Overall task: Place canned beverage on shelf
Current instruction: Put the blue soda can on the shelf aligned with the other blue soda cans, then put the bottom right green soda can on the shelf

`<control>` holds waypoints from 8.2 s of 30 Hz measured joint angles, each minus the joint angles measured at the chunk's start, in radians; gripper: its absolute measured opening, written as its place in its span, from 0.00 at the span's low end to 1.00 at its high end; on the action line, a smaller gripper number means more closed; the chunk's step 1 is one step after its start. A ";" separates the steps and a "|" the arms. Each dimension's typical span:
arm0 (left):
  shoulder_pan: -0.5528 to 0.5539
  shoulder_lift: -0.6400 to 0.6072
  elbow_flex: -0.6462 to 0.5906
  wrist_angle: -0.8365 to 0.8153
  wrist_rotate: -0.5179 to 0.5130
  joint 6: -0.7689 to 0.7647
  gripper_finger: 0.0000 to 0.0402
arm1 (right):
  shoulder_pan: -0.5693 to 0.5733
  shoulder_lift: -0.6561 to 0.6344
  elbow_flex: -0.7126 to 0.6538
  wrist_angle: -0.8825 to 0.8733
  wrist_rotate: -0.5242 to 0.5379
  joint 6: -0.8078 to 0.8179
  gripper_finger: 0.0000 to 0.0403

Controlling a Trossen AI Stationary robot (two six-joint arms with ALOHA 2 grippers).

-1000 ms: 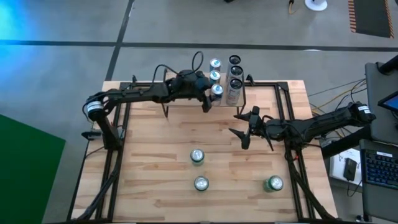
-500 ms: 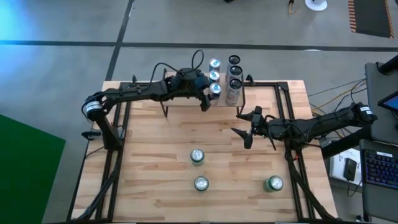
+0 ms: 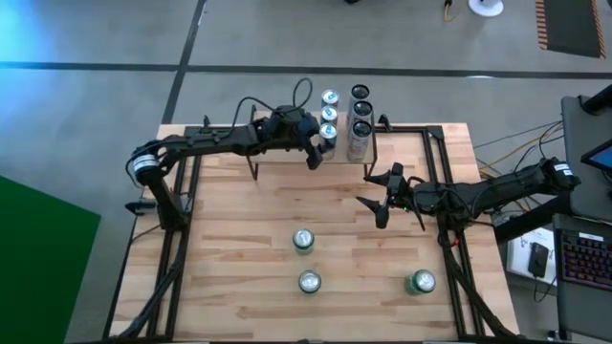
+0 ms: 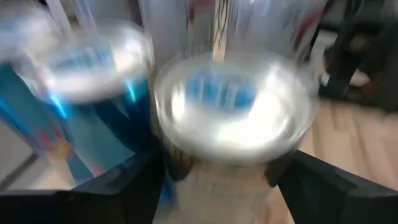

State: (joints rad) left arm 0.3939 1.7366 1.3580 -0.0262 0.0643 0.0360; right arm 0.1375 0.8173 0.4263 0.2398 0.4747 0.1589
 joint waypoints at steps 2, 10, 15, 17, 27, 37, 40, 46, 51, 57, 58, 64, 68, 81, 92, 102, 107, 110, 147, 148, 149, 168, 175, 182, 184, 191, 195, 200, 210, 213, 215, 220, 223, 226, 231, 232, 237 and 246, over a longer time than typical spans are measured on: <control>0.001 0.007 -0.002 -0.009 -0.001 0.000 0.70 | 0.000 0.000 0.000 0.000 0.000 0.000 0.76; 0.001 -0.010 0.002 -0.029 -0.002 0.001 0.78 | 0.000 -0.002 -0.002 0.000 0.000 -0.001 0.76; 0.004 -0.060 0.002 -0.095 -0.064 0.021 0.80 | 0.000 -0.005 -0.002 -0.008 0.000 0.003 0.76; 0.004 -0.078 0.002 -0.127 -0.081 0.027 0.80 | 0.000 -0.005 -0.002 -0.011 0.000 0.005 0.76; 0.003 -0.188 -0.106 -0.125 -0.084 0.025 0.80 | 0.000 -0.005 -0.002 -0.013 0.000 0.014 0.76; 0.015 -0.245 -0.368 0.237 -0.203 -0.021 0.78 | 0.000 -0.005 0.001 -0.008 0.025 0.016 0.76; 0.028 -0.209 -0.381 0.278 -0.229 -0.038 0.77 | 0.000 -0.005 0.003 0.010 0.025 0.012 0.76; 0.034 -0.132 -0.369 0.331 -0.231 -0.050 0.72 | 0.000 -0.006 0.003 0.018 0.025 -0.002 0.76; 0.034 -0.094 -0.358 0.350 -0.214 -0.060 0.70 | 0.000 -0.006 0.003 0.019 0.025 -0.013 0.76; 0.034 -0.084 -0.358 0.391 -0.185 -0.072 0.70 | 0.000 -0.006 0.001 0.014 0.025 -0.012 0.76; 0.034 -0.083 -0.358 0.393 -0.185 -0.072 0.70 | 0.000 -0.006 0.001 0.013 0.025 -0.011 0.76; 0.034 -0.093 -0.359 0.350 -0.185 -0.071 0.70 | 0.000 -0.006 0.001 -0.001 0.025 0.000 0.76; 0.034 -0.142 -0.367 0.298 -0.186 -0.054 0.70 | 0.000 -0.011 0.000 -0.036 0.025 0.012 0.76; -0.075 -0.350 -0.699 0.623 -0.186 -0.067 0.70 | 0.033 -0.076 0.003 -0.201 0.016 0.126 0.76; -0.290 -0.451 -0.772 0.696 -0.187 0.013 0.70 | 0.158 0.062 0.028 -0.153 0.023 0.271 0.76; -0.447 -0.475 -0.789 0.821 -0.263 0.086 0.70 | 0.295 0.135 0.317 -0.687 0.018 0.552 0.74; -0.488 -0.463 -0.795 0.814 -0.288 0.017 0.70 | 0.371 0.211 0.510 -1.084 -0.054 0.792 0.72; -0.523 -0.438 -0.785 0.819 -0.251 -0.035 0.70 | 0.406 0.268 0.587 -1.224 -0.206 0.924 0.72; -0.977 -0.065 -0.489 0.796 -0.764 -0.188 0.70 | 0.799 0.579 0.703 -1.476 -0.501 1.382 0.94; -0.976 -0.061 -0.489 0.797 -0.765 -0.195 0.70 | 0.798 0.579 0.696 -1.474 -0.500 1.379 0.94; -0.977 -0.058 -0.489 0.796 -0.766 -0.202 0.70 | 0.798 0.578 0.689 -1.464 -0.499 1.377 0.94; -0.930 -0.032 -0.486 0.798 -0.656 -0.191 0.69 | 0.773 0.556 0.707 -1.393 -0.465 1.232 0.74; -0.847 -0.032 -0.486 0.812 -0.578 -0.179 0.69 | 0.693 0.560 0.762 -1.410 -0.414 1.094 0.74; -0.789 -0.032 -0.486 0.828 -0.485 -0.142 0.69 | 0.589 0.560 0.824 -1.418 -0.360 0.917 0.74; -0.770 -0.031 -0.486 0.826 -0.444 -0.144 0.69 | 0.550 0.560 0.843 -1.418 -0.351 0.860 0.74; -0.706 -0.031 -0.485 0.809 -0.351 -0.150 0.69 | 0.407 0.560 0.893 -1.417 -0.333 0.663 0.74; -0.668 -0.031 -0.485 0.793 -0.243 -0.151 0.70 | 0.349 0.560 0.914 -1.402 -0.332 0.497 0.74; -0.632 -0.031 -0.485 0.764 -0.183 -0.146 0.73 | 0.301 0.559 0.932 -1.326 -0.335 0.344 0.74; -0.600 -0.030 -0.485 0.753 -0.049 -0.043 0.88 | 0.254 0.618 0.948 -1.219 -0.297 0.044 0.75; -0.582 -0.030 -0.485 0.712 -0.029 -0.056 0.92 | 0.241 0.653 0.972 -1.219 -0.294 -0.032 0.75; -0.571 -0.030 -0.485 0.691 -0.029 -0.075 0.93 | 0.234 0.679 0.999 -1.221 -0.291 -0.071 0.75; -0.564 -0.030 -0.484 0.692 -0.028 -0.091 0.94 | 0.228 0.737 1.086 -1.222 -0.299 -0.148 0.75; -0.564 -0.028 -0.454 0.652 -0.026 -0.097 0.94 | 0.228 0.762 1.138 -1.229 -0.306 -0.178 0.75; -0.565 -0.007 -0.400 0.575 -0.009 -0.099 0.94 | 0.228 0.771 1.167 -1.243 -0.344 -0.190 0.75; -0.563 0.066 -0.286 0.481 0.156 -0.075 0.94 | 0.228 0.762 1.172 -1.239 -0.355 -0.203 0.75; -0.563 0.082 -0.265 0.471 0.179 -0.070 0.94 | 0.229 0.759 1.172 -1.244 -0.362 -0.202 0.75; -0.560 0.133 -0.205 0.464 0.216 -0.064 0.94 | 0.231 0.751 1.172 -1.252 -0.379 -0.190 0.75; -0.544 0.137 -0.192 0.468 0.307 -0.074 0.80 | 0.271 0.748 1.172 -1.283 -0.436 -0.150 0.75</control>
State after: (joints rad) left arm -0.1497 1.8732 1.1664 0.4420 0.3714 -0.0381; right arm 0.4083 1.5654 1.5982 -1.0432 0.0387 0.0088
